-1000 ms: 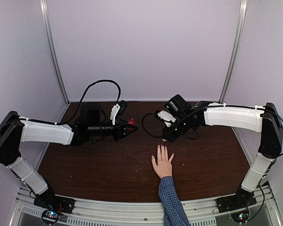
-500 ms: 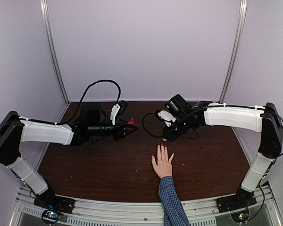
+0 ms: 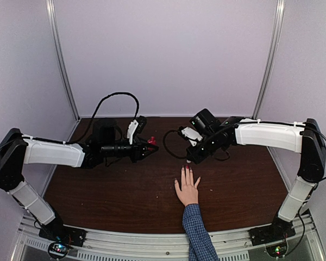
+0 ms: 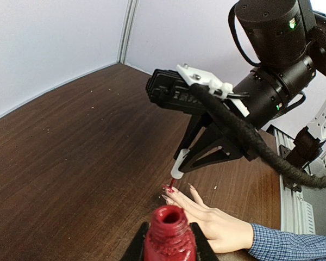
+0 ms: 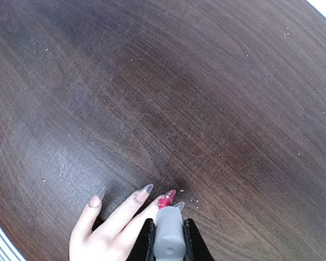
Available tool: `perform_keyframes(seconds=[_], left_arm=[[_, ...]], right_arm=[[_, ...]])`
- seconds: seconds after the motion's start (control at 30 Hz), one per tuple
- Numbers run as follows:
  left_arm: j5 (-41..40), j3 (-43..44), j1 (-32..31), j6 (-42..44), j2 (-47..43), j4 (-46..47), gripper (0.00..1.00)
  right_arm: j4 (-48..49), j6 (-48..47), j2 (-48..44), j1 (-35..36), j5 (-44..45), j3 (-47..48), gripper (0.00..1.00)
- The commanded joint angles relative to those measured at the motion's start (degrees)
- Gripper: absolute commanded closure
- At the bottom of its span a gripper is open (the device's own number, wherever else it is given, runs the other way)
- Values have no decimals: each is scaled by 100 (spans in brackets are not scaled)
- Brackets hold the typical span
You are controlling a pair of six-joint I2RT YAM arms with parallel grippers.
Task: Paint the nails
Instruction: Paint the hand on the nail.
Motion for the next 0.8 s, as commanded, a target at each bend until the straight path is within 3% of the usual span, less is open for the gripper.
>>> perform_keyframes(seconds=[0.0,0.77], left_arm=[[56,-17,35,-25,10,366,100],[55,-31,35,-27,7,393,100]], right_arm=[[180,54,-87,-23,-138,-27,100],[162,75,-387,-34,42,-123,100]])
